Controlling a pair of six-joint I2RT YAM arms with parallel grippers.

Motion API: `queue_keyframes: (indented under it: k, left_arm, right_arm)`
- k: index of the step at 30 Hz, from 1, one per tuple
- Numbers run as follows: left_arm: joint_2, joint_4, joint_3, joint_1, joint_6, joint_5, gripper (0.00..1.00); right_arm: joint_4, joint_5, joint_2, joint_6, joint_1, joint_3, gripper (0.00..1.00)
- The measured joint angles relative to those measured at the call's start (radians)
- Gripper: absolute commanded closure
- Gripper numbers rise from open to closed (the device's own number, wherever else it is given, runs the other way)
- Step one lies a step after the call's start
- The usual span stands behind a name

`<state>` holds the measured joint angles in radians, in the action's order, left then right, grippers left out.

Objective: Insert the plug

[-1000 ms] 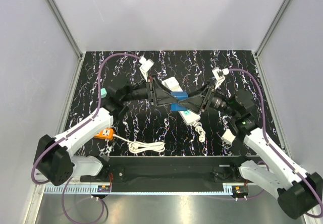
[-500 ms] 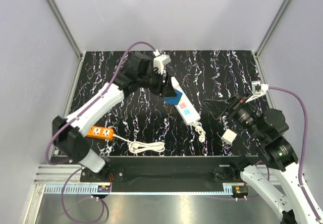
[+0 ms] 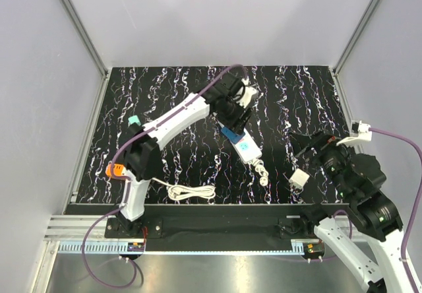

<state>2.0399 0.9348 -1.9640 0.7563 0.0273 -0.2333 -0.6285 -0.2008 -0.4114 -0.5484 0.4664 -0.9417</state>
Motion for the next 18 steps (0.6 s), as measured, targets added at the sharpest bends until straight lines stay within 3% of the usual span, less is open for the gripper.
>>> queue_keyframes:
  k: [9, 18]
  left_arm:
    - [0.182, 0.097, -0.135, 0.032, -0.058, 0.039, 1.0]
    - [0.24, 0.131, -0.224, 0.039, -0.064, 0.039, 1.0]
  right_arm:
    - [-0.007, -0.026, 0.036, 0.012, 0.0, -0.007, 0.0]
    - [-0.007, -0.026, 0.037, 0.021, 0.0, -0.007, 0.0]
